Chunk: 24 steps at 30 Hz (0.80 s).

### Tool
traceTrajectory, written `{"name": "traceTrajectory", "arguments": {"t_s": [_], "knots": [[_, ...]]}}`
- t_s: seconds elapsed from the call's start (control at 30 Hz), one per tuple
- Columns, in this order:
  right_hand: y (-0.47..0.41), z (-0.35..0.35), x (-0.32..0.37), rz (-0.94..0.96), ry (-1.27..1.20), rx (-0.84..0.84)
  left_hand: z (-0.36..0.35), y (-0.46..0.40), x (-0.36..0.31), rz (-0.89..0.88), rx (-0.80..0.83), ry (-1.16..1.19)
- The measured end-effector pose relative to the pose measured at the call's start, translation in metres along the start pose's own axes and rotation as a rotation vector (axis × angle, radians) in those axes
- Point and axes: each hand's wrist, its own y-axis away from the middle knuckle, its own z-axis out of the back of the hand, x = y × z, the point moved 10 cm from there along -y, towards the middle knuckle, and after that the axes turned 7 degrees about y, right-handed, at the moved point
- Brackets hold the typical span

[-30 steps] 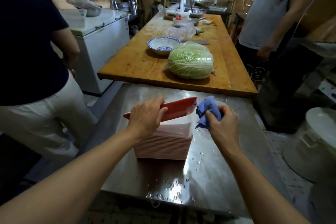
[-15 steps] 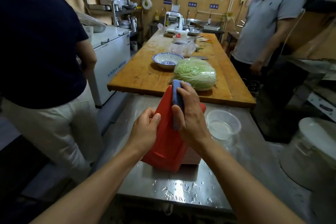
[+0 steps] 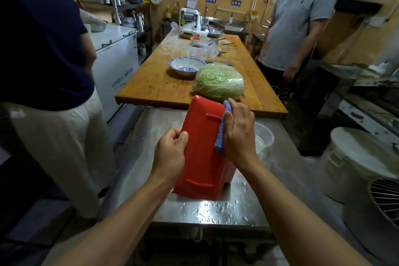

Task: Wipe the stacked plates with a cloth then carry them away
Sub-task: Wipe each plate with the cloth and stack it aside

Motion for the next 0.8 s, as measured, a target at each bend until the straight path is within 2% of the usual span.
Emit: {"name": "traceTrajectory", "arguments": {"t_s": [0.17,0.3,0.47,0.6,0.7,0.8], "knots": [[0.009,0.007,-0.02,-0.192,-0.099,-0.082,-0.02,0.003,0.003,0.046,-0.111,0.132],[0.041,-0.001,-0.035,-0.283,-0.172,0.009,-0.029,-0.003,-0.006,0.035,-0.198,0.195],[0.063,0.0,-0.067,-0.396,-0.275,0.075,-0.042,-0.006,0.003,0.056,-0.22,0.27],[0.05,0.007,-0.091,-0.427,-0.331,0.1,-0.064,-0.001,0.019,0.152,-0.122,0.393],[0.039,0.022,-0.095,-0.353,-0.345,0.05,-0.076,0.0,0.019,0.204,0.046,0.417],[0.022,0.034,-0.096,-0.256,-0.352,0.084,-0.07,-0.003,0.01,0.23,0.156,0.351]]}}
